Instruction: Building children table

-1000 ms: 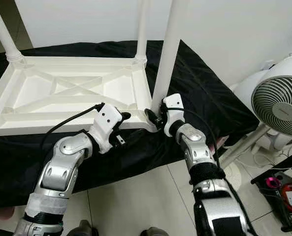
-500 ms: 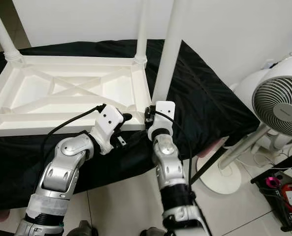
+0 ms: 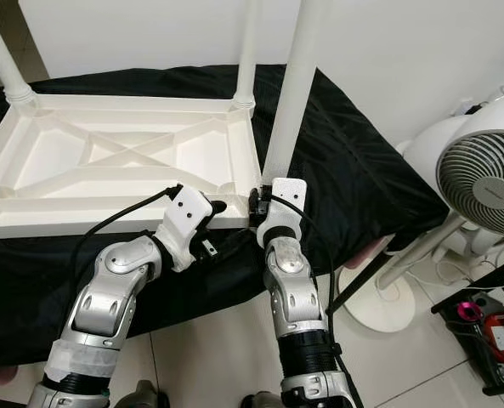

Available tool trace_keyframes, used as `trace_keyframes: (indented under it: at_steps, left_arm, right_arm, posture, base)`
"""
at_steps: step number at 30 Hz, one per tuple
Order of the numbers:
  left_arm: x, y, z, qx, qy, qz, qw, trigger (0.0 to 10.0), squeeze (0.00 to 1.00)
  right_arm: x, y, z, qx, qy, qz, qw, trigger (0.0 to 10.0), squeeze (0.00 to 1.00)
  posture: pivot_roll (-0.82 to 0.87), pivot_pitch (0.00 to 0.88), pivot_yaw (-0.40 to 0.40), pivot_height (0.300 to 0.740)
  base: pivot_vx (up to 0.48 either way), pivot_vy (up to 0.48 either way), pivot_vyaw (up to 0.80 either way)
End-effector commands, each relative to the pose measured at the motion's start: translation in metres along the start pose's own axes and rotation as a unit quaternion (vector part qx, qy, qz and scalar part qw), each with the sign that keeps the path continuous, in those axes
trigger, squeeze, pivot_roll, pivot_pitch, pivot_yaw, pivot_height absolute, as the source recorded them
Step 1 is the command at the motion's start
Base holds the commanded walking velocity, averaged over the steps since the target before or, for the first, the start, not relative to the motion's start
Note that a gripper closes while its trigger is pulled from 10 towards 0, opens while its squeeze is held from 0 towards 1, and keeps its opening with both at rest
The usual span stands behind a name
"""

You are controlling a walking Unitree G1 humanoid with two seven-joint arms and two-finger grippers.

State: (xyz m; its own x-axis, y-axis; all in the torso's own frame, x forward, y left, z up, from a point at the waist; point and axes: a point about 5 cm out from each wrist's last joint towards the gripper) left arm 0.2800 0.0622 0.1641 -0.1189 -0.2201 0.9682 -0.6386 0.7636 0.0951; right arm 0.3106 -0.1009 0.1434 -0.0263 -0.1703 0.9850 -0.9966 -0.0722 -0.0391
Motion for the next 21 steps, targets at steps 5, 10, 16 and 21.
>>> trace_keyframes:
  at_steps: [5,10,16,21]
  left_arm:
    - [0.002,0.002,-0.006,0.073,0.001,0.008,0.997,10.0,0.00]
    - [0.004,0.004,-0.002,0.051,0.007,0.019,0.999,10.0,0.00]
    - [0.009,0.008,0.019,-0.055,0.008,0.045,0.997,10.0,0.00]
    - [0.010,0.010,0.025,-0.086,0.014,0.047,0.995,10.0,0.00]
  right_arm:
    - [-0.002,0.003,0.015,0.056,0.005,0.000,0.998,10.0,0.00]
    - [-0.006,0.003,0.027,0.132,0.039,-0.020,0.990,10.0,0.00]
    - [0.001,-0.007,0.054,0.237,0.096,-0.041,0.966,10.0,0.00]
    - [0.008,-0.019,0.058,0.265,0.110,-0.039,0.957,10.0,0.00]
  posture:
    - [-0.07,0.065,-0.055,0.740]
    - [-0.07,0.064,-0.047,0.740]
    - [-0.07,0.058,-0.039,0.740]
    - [-0.07,0.051,-0.040,0.740]
  base:
    - [0.000,0.000,0.00]
    - [0.000,0.000,0.00]
    - [0.000,0.000,0.00]
    - [0.000,0.000,0.00]
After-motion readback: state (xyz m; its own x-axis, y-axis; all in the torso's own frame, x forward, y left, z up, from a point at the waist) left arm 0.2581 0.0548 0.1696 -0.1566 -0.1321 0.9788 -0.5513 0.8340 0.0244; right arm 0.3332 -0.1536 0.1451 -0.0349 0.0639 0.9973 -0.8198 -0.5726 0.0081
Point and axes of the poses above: a point about 5 cm out from each wrist's last joint towards the gripper, its own y axis pointing back from the gripper into the wrist, its own x axis along the axis of the wrist's last joint, z = x × y, and after that the axes turned 2 degrees about -y, right-handed
